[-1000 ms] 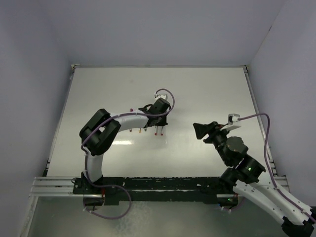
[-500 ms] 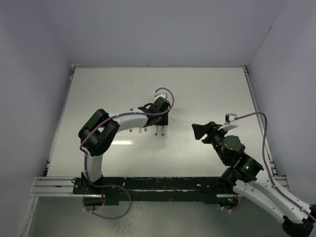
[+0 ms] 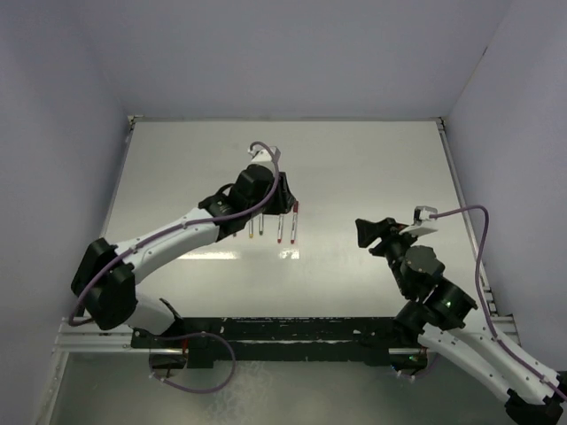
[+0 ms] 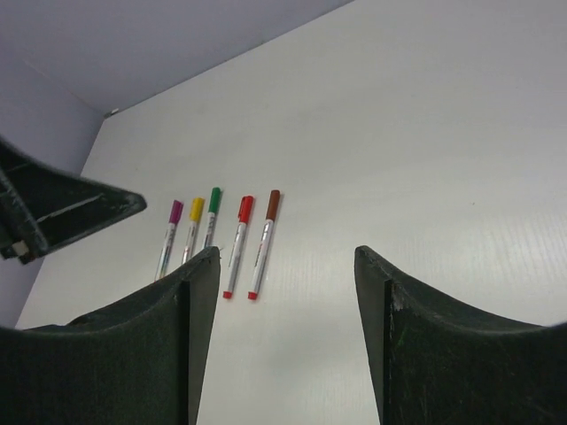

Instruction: Insert the pens into the pen caps

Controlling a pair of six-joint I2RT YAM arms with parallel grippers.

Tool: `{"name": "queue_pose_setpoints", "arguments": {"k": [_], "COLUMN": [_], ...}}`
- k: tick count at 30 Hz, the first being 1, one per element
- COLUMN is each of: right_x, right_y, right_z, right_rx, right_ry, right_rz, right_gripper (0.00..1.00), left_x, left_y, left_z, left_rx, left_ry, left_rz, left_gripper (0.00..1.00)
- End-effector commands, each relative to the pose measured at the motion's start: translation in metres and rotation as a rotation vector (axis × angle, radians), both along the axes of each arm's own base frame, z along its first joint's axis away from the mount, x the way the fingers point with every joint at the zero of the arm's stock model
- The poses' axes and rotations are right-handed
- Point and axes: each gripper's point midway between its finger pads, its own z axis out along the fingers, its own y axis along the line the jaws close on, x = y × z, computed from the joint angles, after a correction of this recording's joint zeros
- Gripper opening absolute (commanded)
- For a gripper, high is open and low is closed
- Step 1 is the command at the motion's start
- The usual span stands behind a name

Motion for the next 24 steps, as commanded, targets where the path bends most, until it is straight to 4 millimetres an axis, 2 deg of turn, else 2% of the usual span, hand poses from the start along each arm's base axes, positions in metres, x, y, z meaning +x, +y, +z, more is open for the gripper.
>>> {"name": "queue_pose_setpoints", "arguments": {"k": [1, 5, 8, 11, 17, 21, 24], "right_x": [-0.002, -0.007, -0.010, -0.014, -0.023, -0.029, -0.031], "right_y": [-0.024, -0.040, -0.051, -0.061, -0.077, -0.086, -0.089], "right_z": [0.033, 0.039, 0.044, 0.045, 0.047, 0.045, 0.044], "right_rx": [0.032, 0.027, 0.031, 0.019, 0.017, 0.038, 0.064], "right_ry": [-0.078, -0.099, -0.116, -0.118, -0.117, -0.114, -0.113], "right_rz": [-0.094, -0.140, -0.178, -0.202, -0.238, -0.262, -0.273], "right_gripper": [0.64, 0.65, 0.65, 0.67, 0.72, 0.88, 0.99], "left_x": [-0.019, -0.037, -0.052, -0.066, -0.090, -0.104, -0.111], "left_y": [0.039, 0.084, 0.112, 0.132, 0.161, 0.179, 0.191], "left_z": [0.004, 0.005, 0.009, 0.018, 0.024, 0.025, 0.025], "left_rx": [0.048, 0.129, 0.159, 0.147, 0.119, 0.109, 0.106], "left_ry": [-0.038, -0.027, -0.030, -0.041, -0.023, -0.015, -0.013], "left_rz": [0.049, 0.147, 0.205, 0.247, 0.312, 0.357, 0.387], "left_gripper": [0.46, 0.54, 0.57, 0.57, 0.74, 0.84, 0.86]}}
